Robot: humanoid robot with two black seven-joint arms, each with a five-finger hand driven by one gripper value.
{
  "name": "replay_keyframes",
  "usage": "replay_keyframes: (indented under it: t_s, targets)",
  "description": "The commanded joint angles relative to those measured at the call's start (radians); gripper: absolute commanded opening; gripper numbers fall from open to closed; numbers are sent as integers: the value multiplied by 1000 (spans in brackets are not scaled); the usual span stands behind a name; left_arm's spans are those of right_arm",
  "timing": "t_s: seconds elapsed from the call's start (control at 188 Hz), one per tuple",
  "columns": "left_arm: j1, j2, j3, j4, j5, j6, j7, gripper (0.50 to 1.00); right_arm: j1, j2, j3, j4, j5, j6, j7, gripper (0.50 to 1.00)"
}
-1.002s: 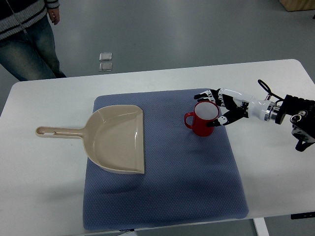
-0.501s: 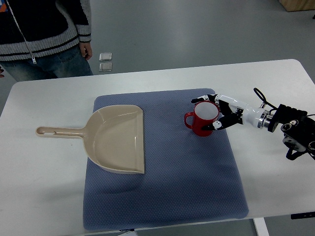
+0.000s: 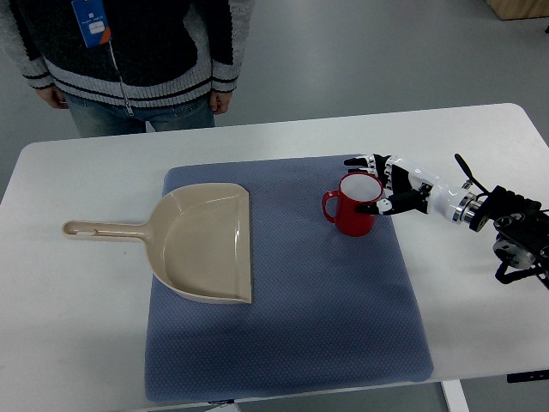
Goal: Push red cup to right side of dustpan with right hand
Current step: 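Lower the right hand onto the far side of the red mug, then push the red mug with the right hand toward the dustpan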
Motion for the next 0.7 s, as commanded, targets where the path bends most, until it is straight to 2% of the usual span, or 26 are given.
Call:
replay_keyframes:
  t_s: [0.0,0.208,0.693]
  targets:
    - [1,0,0,2,0,0,0,1000,-5,9,0,2,5,7,1,934]
    - [1,0,0,2,0,0,0,1000,-19,29,0,5,5,21,1,934]
    - [1,0,0,0,0,0,0,1000,-48,81,3,5,7,-6,3,932]
